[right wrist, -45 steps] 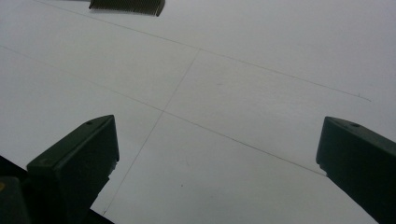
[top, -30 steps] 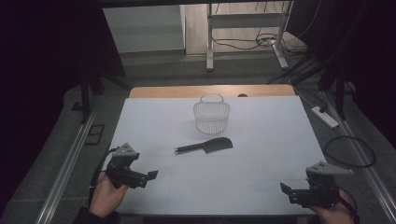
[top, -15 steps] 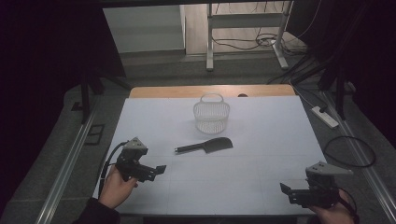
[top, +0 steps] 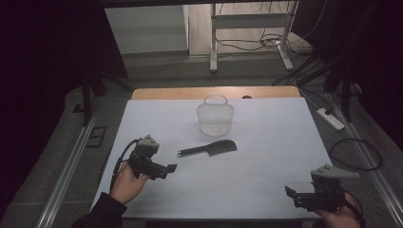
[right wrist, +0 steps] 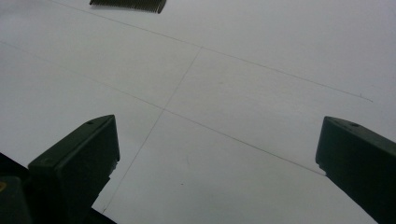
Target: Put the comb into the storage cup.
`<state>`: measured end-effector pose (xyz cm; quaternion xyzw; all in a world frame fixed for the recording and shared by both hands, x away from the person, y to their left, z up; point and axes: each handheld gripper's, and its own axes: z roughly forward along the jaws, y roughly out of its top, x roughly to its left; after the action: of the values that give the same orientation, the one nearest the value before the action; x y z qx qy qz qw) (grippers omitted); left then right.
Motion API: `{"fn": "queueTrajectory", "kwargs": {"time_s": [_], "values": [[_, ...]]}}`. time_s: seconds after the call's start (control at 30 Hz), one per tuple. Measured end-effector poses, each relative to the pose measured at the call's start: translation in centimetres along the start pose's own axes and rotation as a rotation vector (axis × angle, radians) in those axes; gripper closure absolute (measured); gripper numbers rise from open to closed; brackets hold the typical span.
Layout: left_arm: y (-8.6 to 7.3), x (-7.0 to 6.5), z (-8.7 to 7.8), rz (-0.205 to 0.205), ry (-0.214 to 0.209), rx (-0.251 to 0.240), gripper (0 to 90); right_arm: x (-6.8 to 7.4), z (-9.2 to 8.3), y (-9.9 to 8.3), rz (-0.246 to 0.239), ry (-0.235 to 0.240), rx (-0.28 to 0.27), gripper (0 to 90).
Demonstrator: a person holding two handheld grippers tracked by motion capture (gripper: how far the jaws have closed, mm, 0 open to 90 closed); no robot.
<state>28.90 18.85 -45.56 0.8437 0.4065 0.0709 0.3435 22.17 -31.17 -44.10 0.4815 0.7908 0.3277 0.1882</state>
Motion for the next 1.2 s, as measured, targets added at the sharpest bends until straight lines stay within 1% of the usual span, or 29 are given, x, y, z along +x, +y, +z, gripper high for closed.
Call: {"fn": "queueTrajectory", "kwargs": {"time_s": [0.2, 0.3, 0.33, 0.37, 0.4, 0.43, 0.47, 0.5, 0.6, 0.67, 0.7, 0.83, 1.0, 1.1, 1.2], "values": [[1.0, -0.2, 0.9, 0.026, -0.004, 0.025, 0.0, 0.0, 0.0, 0.0, 0.0, 0.0, 0.002, 0.0], [1.4, -0.2, 1.2, 0.026, -0.006, 0.02, 0.0, 0.0, 0.0, 0.0, 0.001, 0.001, 0.003, 0.0], [1.8, -0.2, 1.4, 0.02, -0.012, 0.014, 0.0, 0.0, 0.0, 0.0, 0.0, 0.001, 0.004, 0.0], [1.8, -0.2, 1.4, 0.02, -0.012, 0.014, 0.0, 0.0, 0.0, 0.0, 0.0, 0.001, 0.004, 0.0], [2.2, -0.2, 1.6, 0.022, -0.018, 0.012, 0.0, 0.0, 0.0, 0.0, 0.0, 0.001, 0.004, 0.0], [2.2, -0.2, 1.6, 0.022, -0.018, 0.012, 0.0, 0.0, 0.0, 0.0, 0.0, 0.001, 0.004, 0.0], [2.5, -0.3, 1.8, 0.018, -0.019, 0.009, 0.0, 0.0, 0.0, 0.0, 0.0, 0.001, 0.004, 0.0], [2.5, -0.3, 1.8, 0.018, -0.019, 0.009, 0.0, 0.0, 0.0, 0.0, 0.0, 0.001, 0.004, 0.0], [3.2, -0.3, 2.3, 0.014, -0.015, 0.01, 0.0, 0.0, 0.1, 0.0, 0.0, 0.001, 0.005, 0.0], [3.4, -0.2, 2.4, 0.01, -0.018, 0.01, 0.0, 0.0, 0.1, 0.0, 0.0, 0.002, 0.006, 0.0], [3.8, -0.2, 2.6, 0.002, -0.019, 0.006, 0.0, 0.0, 0.1, 0.0, 0.0, 0.001, 0.006, 0.0], [4.2, -0.1, 3.0, -0.002, -0.027, 0.006, 0.0, 0.0, 0.1, 0.0, 0.0, 0.001, 0.007, 0.0], [4.9, 0.1, 3.5, 0.007, -0.038, 0.016, 0.0, 0.0, 0.1, 0.0, -0.001, 0.001, 0.009, 0.0], [5.1, 0.1, 3.6, 0.011, -0.037, 0.019, 0.0, 0.0, 0.1, 0.0, -0.001, 0.001, 0.009, 0.0], [5.5, 0.2, 3.9, 0.023, -0.032, 0.025, 0.0, 0.0, 0.1, 0.0, -0.003, 0.001, 0.011, 0.0]]}}
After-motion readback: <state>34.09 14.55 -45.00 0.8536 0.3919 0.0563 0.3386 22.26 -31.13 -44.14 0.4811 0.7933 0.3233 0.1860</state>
